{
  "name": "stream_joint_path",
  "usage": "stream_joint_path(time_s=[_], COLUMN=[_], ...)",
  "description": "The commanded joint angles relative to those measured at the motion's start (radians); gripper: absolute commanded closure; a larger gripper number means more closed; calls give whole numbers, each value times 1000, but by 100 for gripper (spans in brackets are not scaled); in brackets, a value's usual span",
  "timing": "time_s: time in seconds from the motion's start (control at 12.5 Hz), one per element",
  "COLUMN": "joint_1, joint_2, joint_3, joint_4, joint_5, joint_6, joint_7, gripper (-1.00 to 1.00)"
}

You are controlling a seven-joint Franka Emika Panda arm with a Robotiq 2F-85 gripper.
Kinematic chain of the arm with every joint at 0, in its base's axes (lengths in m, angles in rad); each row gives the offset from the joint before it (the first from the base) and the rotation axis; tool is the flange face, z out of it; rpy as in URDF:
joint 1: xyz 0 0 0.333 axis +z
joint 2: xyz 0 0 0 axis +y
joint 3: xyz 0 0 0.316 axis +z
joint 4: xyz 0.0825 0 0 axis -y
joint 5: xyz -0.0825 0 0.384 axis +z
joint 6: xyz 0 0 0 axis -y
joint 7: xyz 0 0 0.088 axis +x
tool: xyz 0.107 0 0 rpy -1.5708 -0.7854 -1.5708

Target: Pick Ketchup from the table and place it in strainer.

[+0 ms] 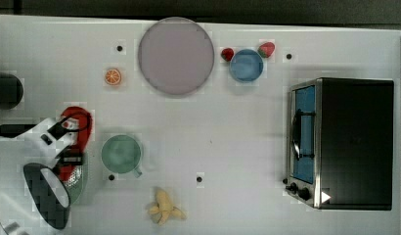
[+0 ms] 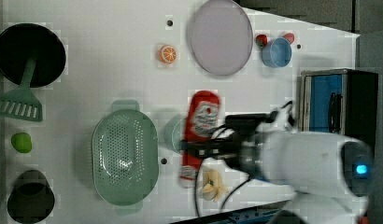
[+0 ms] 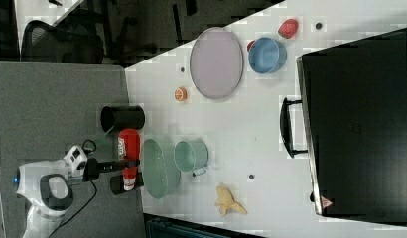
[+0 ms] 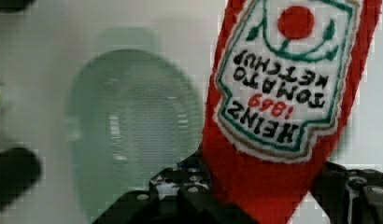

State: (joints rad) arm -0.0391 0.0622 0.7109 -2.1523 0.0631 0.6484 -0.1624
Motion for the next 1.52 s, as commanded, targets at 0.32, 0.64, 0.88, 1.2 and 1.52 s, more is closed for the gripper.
stream_joint_path(time_s=[0.32,0.64,0.88,1.2,1.52], joint_1=[14,24,8,-90,-228], joint_2=[227,368,337,153,-78], joint_3=[64,59,53,50,-4], joint_4=[-1,-1,0,12,47], joint_5=[2,-80,-82,-81,-70], joint_6=[262,380,351,115,-90], joint_7=[247,249,305,393,387], gripper=[-31,-100,-100,-100,-100])
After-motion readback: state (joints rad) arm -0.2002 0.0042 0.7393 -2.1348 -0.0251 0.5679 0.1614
